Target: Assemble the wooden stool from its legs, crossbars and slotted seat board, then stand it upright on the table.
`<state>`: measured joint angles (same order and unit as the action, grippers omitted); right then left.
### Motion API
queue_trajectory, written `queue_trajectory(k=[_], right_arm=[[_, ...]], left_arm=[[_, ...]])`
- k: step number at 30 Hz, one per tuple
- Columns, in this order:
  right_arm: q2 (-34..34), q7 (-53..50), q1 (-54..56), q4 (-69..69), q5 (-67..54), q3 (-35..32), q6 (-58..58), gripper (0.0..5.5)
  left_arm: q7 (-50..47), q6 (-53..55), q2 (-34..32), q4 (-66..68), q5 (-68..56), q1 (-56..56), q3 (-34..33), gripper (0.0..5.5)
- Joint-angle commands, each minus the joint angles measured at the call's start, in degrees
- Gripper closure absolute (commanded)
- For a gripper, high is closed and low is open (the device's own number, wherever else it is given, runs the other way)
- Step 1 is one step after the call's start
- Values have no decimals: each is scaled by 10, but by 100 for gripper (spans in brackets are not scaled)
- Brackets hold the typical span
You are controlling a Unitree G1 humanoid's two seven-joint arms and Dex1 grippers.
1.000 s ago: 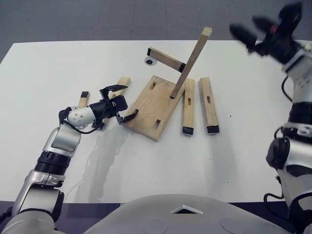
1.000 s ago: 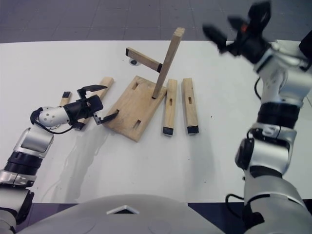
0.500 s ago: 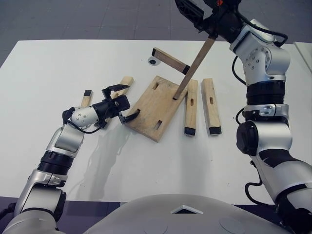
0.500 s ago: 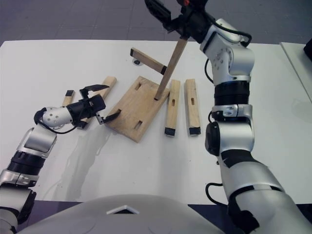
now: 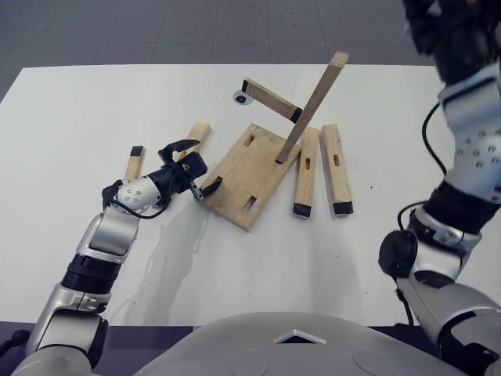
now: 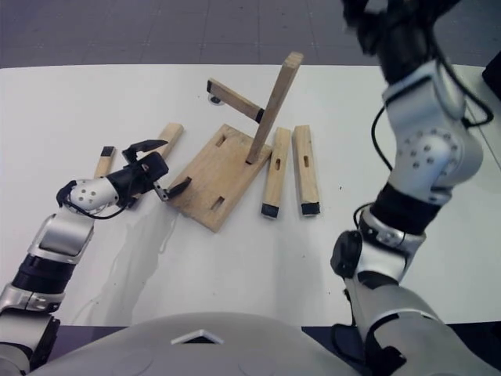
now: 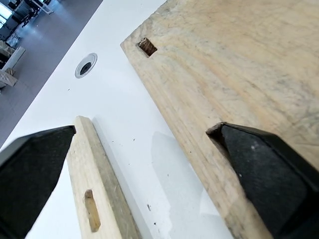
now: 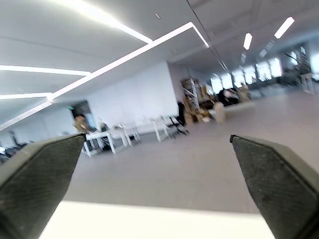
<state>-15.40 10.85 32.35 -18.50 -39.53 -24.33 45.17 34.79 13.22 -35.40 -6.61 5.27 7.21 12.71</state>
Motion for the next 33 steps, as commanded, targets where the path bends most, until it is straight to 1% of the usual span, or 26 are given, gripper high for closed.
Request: queue_trajectory(k=[1, 3, 5, 10, 13, 14, 16, 17, 22, 26, 27, 28, 31, 33], right_arm=[[26, -50, -235, -126, 36, 65, 46, 12], [31, -49, -328, -135, 64, 99, 33, 12], [34, -57, -392, -130, 93, 123, 23, 12], [42, -84, -451, -133, 139, 174, 28, 12], [43, -95, -453, -122, 163, 186, 25, 12], [41, -97, -453, -117, 170, 190, 26, 32], [43, -105, -454, -110, 184, 196, 29, 53], [42, -109, -455, -108, 192, 198, 32, 76], [37, -119, -457, -98, 221, 204, 40, 156], [40, -115, -452, -84, 229, 188, 38, 224], [41, -113, -448, -82, 229, 181, 33, 231], [40, -111, -443, -81, 228, 175, 30, 253], [45, -102, -427, -82, 218, 154, 7, 303], [52, -95, -416, -87, 209, 140, -12, 328]], left_arm=[[-59, 166, 38, 30, 49, -55, 22, 10], [-81, 196, 57, 26, 48, -45, 23, 10], [-106, 214, 77, 31, 49, -27, 24, 10], [-131, 259, 117, 12, 36, 7, 24, 10], [-127, 285, 117, -22, 29, 8, 18, 10], [-125, 289, 115, -32, 29, 9, 15, 10], [-121, 302, 111, -58, 24, 10, 6, 10], [-119, 310, 109, -70, 20, 12, 1, 10], [-111, 352, 110, -126, -5, 29, -30, 10], [-102, 377, 103, -156, -21, 40, -55, 10], [-100, 379, 100, -161, -24, 43, -62, 10], [-101, 381, 97, -164, -26, 45, -71, 10], [-105, 352, 77, -143, -20, 51, -84, 10], [-109, 306, 54, -106, 2, 44, -70, 10]])
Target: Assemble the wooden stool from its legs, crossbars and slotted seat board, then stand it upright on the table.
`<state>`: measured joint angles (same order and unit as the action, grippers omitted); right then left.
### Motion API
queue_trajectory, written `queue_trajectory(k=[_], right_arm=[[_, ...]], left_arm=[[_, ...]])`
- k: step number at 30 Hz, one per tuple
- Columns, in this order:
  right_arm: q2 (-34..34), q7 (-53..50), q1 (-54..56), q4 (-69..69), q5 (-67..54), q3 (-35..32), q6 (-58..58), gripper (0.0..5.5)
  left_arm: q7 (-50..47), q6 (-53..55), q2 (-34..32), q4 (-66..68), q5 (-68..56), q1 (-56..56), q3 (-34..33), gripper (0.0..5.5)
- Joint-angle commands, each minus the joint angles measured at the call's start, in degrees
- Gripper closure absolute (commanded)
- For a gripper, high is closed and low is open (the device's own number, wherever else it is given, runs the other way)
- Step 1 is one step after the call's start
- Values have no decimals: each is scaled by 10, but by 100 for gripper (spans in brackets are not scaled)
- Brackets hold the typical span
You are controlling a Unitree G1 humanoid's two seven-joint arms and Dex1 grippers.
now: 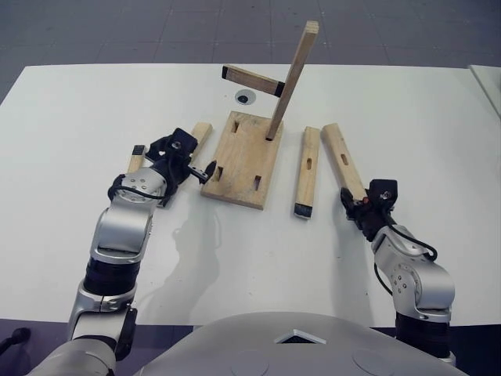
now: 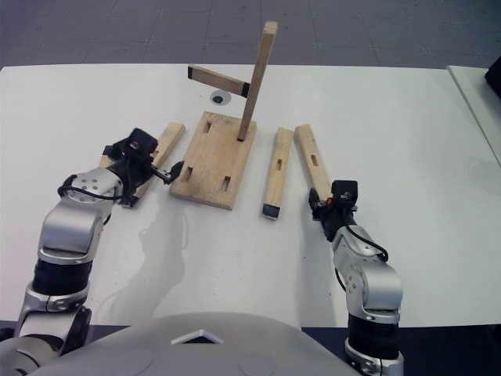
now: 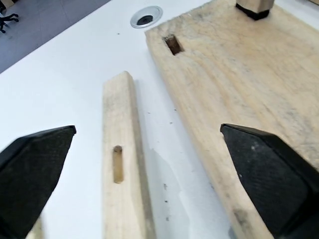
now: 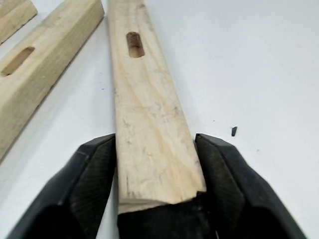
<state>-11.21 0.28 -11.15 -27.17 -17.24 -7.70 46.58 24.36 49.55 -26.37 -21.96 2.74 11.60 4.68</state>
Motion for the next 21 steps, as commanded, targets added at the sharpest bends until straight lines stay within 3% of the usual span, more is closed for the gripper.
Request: queue_trajectory(k=[1, 7, 13, 21], right_arm=[[15, 13, 24, -5, -22, -35, -31, 344], [30, 20, 110, -49, -92, -86, -43, 345], [4, 25, 211, -73, -169, -113, -8, 345], [-17, 76, 295, -41, -289, -131, -1, 345]], left_arm=[[-4, -84, -44, 66, 35, -4, 21, 10], [27, -208, -54, 162, 43, -35, 67, 10], [99, -307, -76, 157, 31, -42, 84, 10], [120, -316, 7, 109, 1, -20, 126, 10]])
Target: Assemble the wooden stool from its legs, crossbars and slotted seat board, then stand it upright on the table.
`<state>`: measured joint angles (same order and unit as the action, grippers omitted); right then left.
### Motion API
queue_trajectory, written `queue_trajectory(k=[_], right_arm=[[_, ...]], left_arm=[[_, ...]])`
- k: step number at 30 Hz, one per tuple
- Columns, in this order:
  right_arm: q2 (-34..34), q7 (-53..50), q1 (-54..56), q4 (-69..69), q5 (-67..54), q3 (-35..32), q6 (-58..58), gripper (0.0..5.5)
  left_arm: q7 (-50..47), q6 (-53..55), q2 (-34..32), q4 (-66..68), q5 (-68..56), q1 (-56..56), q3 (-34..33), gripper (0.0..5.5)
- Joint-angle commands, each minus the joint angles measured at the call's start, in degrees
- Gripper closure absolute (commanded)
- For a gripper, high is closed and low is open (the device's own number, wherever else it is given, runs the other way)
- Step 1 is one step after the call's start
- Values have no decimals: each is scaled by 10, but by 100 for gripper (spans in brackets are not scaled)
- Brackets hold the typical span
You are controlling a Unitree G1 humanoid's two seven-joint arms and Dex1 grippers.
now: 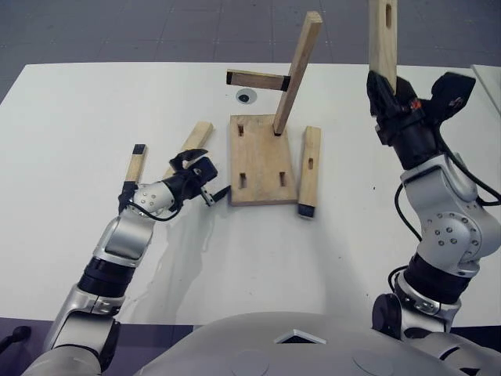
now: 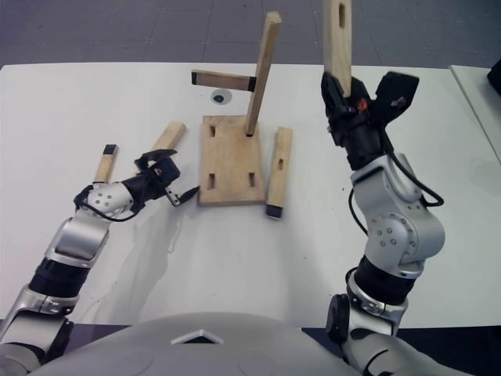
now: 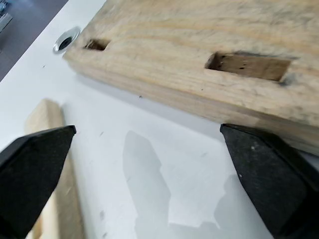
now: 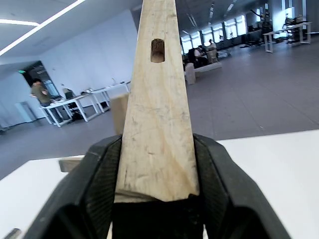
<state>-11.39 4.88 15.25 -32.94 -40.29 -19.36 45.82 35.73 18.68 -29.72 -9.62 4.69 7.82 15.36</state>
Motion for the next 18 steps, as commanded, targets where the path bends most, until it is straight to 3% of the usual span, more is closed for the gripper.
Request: queue_trajectory(k=[1, 5, 7, 13, 18], right_arm=[[-19, 40, 35, 21, -75, -15, 7, 345], [-33, 77, 36, 36, -141, -12, 19, 345], [-45, 102, 34, 43, -172, -6, 30, 345], [-86, 177, 28, 68, -319, -4, 83, 345], [-126, 256, 18, 104, -393, 15, 130, 345]], left_arm=[[4, -10, 53, -11, -23, 21, 20, 10], [2, -10, 71, -9, -48, 26, 0, 10], [14, 22, 70, -35, -103, 20, -46, 10], [44, 255, 83, -111, -433, 55, -214, 10], [-5, 406, 82, -102, -713, 89, -292, 10]])
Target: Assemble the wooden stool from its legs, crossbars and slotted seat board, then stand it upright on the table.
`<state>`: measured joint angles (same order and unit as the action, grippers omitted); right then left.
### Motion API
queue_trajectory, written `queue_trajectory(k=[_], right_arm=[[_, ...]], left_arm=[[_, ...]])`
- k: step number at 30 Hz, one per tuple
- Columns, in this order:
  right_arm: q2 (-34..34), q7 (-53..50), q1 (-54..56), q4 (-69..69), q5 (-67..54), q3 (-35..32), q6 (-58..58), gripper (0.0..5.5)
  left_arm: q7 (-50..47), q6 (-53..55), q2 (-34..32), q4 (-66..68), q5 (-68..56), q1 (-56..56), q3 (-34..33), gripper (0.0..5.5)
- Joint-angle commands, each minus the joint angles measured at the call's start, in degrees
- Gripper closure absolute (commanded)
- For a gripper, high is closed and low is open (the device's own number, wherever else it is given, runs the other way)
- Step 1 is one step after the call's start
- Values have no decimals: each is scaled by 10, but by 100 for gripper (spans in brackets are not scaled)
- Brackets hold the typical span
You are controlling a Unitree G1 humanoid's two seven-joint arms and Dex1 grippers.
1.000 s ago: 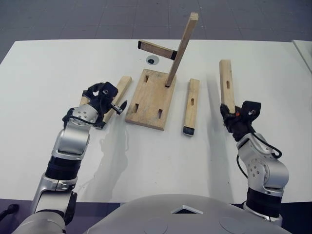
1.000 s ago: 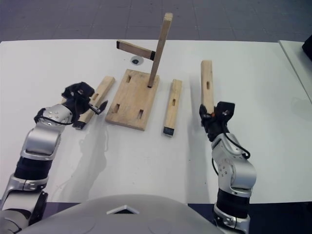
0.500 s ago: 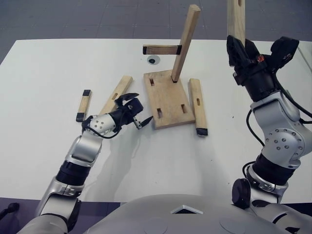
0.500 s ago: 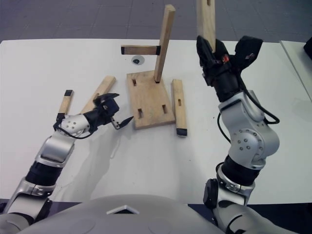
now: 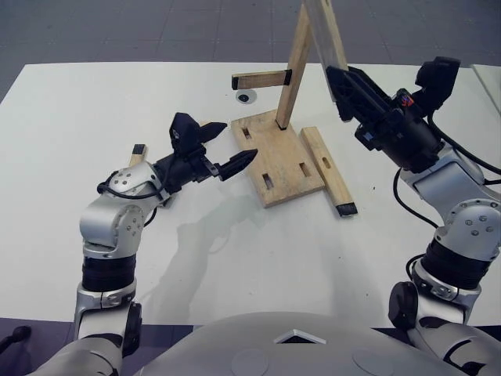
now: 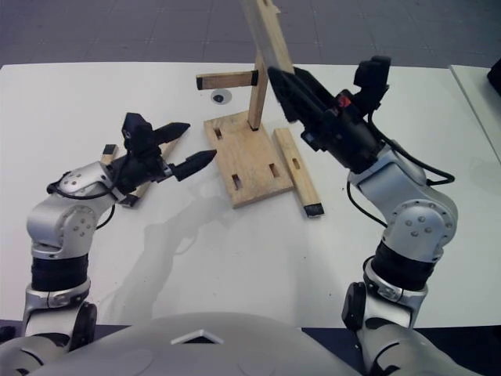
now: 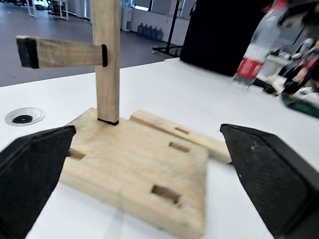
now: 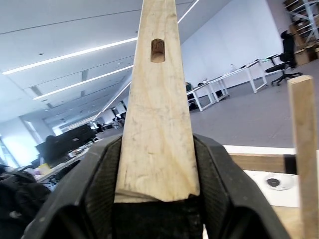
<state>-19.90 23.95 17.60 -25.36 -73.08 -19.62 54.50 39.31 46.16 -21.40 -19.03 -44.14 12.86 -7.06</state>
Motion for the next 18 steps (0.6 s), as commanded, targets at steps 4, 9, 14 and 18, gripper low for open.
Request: queue_trajectory(k=[4, 9, 14, 18], right_arm=[[-72, 129, -9, 39, -81, 38, 71, 345], [-91, 171, -11, 51, -74, 70, 80, 345], [-95, 184, -16, 44, -70, 94, 76, 345], [-98, 187, -19, 42, -72, 100, 73, 345]], left_arm=[[-104, 161, -5, 3, -381, 52, -75, 10], [-204, 141, -12, 15, -519, 76, -64, 10], [-246, 124, -33, 5, -580, 86, -51, 84], [-243, 121, -54, -3, -583, 83, -42, 153]])
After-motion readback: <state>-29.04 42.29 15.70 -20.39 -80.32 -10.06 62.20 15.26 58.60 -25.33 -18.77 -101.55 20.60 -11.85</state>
